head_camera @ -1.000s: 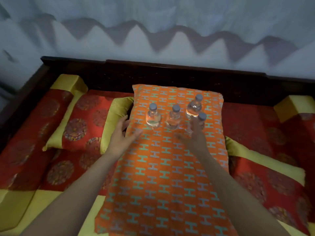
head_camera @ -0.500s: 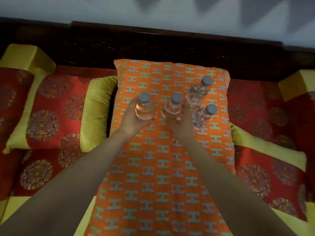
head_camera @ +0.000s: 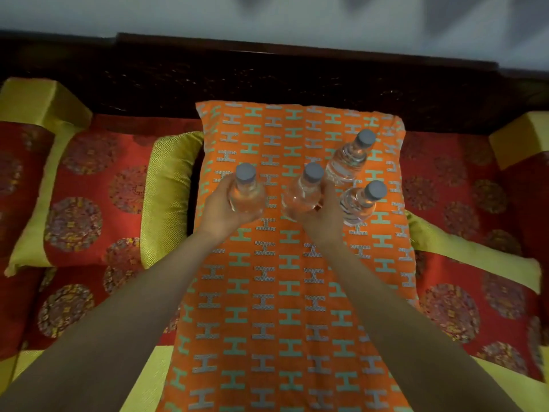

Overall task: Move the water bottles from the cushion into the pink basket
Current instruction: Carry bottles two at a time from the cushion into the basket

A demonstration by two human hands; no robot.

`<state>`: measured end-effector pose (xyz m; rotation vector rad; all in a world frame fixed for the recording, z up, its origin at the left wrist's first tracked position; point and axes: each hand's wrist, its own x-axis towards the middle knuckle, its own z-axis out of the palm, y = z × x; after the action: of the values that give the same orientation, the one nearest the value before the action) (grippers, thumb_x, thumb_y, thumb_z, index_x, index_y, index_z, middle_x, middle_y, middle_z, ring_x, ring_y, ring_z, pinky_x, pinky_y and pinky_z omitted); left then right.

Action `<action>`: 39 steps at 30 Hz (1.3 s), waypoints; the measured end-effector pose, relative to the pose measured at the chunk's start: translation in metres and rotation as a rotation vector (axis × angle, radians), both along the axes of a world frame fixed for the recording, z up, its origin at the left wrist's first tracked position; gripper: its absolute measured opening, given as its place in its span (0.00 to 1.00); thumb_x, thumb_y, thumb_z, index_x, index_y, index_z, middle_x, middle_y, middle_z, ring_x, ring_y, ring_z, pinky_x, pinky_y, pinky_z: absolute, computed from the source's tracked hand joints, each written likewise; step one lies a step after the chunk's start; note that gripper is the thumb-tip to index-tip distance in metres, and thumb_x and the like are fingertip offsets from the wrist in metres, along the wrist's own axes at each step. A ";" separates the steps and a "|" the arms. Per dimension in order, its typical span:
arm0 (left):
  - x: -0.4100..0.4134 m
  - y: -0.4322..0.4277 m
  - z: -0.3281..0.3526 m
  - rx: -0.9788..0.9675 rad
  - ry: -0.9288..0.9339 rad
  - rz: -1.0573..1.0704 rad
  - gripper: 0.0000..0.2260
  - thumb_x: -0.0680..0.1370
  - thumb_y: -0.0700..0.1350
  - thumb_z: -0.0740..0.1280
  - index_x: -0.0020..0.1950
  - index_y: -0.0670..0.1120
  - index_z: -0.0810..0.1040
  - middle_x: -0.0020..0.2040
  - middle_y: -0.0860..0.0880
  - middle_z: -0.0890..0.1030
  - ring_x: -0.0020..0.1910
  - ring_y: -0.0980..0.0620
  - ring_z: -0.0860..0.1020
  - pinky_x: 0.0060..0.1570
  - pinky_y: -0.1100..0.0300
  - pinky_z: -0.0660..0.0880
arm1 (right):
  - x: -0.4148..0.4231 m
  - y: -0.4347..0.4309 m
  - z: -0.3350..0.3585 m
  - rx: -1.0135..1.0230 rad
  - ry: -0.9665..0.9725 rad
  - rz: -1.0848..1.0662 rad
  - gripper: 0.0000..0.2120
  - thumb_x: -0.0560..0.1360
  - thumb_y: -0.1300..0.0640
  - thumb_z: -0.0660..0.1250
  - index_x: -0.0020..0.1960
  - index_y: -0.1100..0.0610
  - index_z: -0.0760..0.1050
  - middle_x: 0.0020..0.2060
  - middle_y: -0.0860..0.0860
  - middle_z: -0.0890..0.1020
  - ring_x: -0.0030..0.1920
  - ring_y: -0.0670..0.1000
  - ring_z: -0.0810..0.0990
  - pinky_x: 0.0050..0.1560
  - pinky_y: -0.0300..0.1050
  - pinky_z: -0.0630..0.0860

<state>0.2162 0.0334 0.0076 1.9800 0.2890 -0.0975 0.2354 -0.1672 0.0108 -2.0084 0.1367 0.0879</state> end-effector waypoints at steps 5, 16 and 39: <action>-0.026 0.017 0.018 -0.088 0.025 0.084 0.32 0.62 0.43 0.81 0.60 0.50 0.69 0.51 0.58 0.78 0.44 0.69 0.78 0.40 0.75 0.73 | -0.024 -0.008 0.025 0.033 -0.032 0.025 0.24 0.63 0.44 0.77 0.52 0.31 0.69 0.44 0.37 0.82 0.41 0.40 0.81 0.39 0.40 0.80; -0.092 0.024 0.096 -0.198 -0.105 0.046 0.17 0.68 0.41 0.77 0.51 0.56 0.77 0.48 0.52 0.82 0.44 0.61 0.80 0.42 0.68 0.76 | -0.110 -0.060 0.097 0.050 -0.072 -0.174 0.21 0.60 0.38 0.71 0.44 0.52 0.74 0.36 0.50 0.79 0.35 0.47 0.74 0.39 0.56 0.72; -0.225 -0.266 0.196 -0.296 -0.186 -0.435 0.11 0.69 0.41 0.76 0.45 0.50 0.76 0.36 0.53 0.77 0.35 0.53 0.76 0.39 0.53 0.75 | -0.404 -0.323 0.231 0.109 -0.180 -0.690 0.17 0.60 0.55 0.77 0.46 0.44 0.77 0.39 0.40 0.84 0.40 0.44 0.82 0.40 0.39 0.80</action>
<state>-0.0092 -0.2323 0.2039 1.7123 -0.2677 -0.2201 -0.1681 -0.4904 0.2414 -1.7523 0.6808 -0.5113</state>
